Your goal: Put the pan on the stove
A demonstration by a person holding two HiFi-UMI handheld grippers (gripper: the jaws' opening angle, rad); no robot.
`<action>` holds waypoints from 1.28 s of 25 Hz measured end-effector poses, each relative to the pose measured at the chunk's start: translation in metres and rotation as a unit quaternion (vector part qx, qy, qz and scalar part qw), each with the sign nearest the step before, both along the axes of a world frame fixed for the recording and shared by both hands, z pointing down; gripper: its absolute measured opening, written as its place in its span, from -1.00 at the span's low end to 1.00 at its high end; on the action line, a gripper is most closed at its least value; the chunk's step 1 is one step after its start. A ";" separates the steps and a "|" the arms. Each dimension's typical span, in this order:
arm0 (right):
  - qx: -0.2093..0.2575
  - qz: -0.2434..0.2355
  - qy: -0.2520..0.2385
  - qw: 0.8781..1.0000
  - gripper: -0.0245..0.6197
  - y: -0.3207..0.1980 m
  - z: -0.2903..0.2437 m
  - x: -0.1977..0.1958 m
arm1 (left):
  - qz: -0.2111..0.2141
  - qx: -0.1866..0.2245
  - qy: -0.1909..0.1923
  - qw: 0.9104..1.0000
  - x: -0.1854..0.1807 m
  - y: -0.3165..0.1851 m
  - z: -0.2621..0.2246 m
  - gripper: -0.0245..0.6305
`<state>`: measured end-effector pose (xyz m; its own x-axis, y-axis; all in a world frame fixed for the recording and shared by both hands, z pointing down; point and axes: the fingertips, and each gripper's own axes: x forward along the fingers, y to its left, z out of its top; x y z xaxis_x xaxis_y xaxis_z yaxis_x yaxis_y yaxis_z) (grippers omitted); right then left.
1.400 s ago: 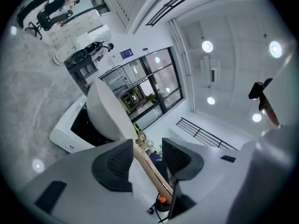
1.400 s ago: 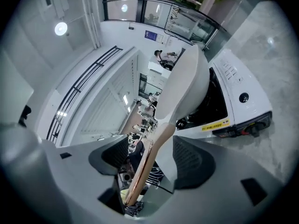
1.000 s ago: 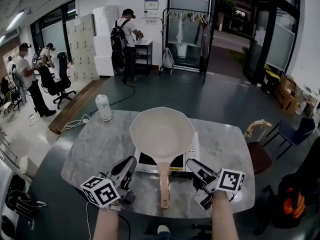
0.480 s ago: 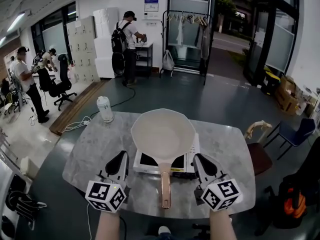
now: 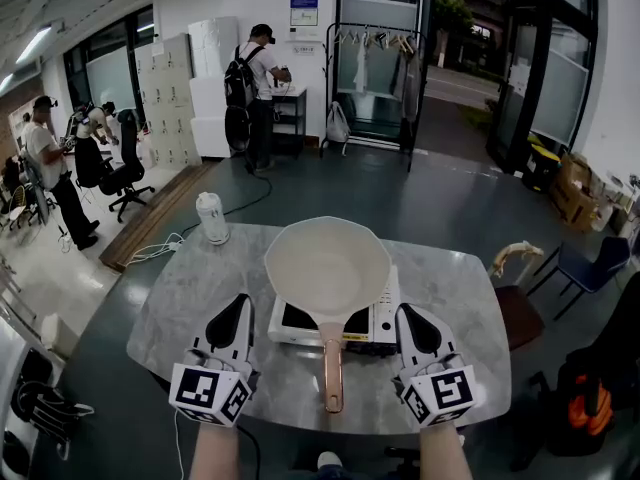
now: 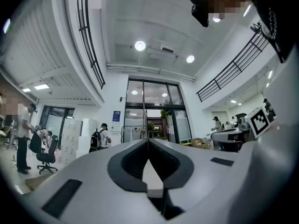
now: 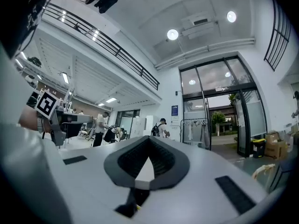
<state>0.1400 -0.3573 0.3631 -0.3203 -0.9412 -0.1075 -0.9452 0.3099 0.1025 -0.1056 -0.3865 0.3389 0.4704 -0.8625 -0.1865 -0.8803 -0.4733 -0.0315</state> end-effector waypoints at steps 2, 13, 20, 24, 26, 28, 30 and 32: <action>0.008 0.004 -0.001 1.000 -0.85 0.003 -0.003 0.003 | 0.000 0.007 -0.008 1.000 0.003 0.003 -0.002 -0.88; 0.009 0.006 -0.001 1.000 -0.85 0.015 -0.016 0.008 | 0.005 0.020 -0.016 1.000 0.011 0.013 -0.011 -0.88; -0.007 0.000 0.007 1.000 -0.85 0.018 -0.013 0.012 | 0.008 0.015 -0.012 1.000 0.015 0.015 -0.010 -0.88; -0.011 -0.011 0.017 1.000 -0.85 0.020 -0.014 0.012 | 0.005 0.011 -0.013 1.000 0.015 0.015 -0.008 -0.88; -0.011 -0.015 0.022 1.000 -0.85 0.019 -0.015 0.013 | 0.002 0.009 -0.010 1.000 0.015 0.013 -0.008 -0.88; -0.010 -0.018 0.025 0.999 -0.85 0.018 -0.018 0.015 | 0.002 0.009 -0.008 1.000 0.017 0.012 -0.012 -0.88; -0.012 -0.021 0.026 0.999 -0.85 0.017 -0.022 0.015 | 0.001 0.009 -0.009 1.000 0.018 0.012 -0.015 -0.88; -0.012 -0.025 0.029 0.999 -0.85 0.016 -0.026 0.015 | 0.000 0.010 -0.012 1.000 0.019 0.012 -0.019 -0.88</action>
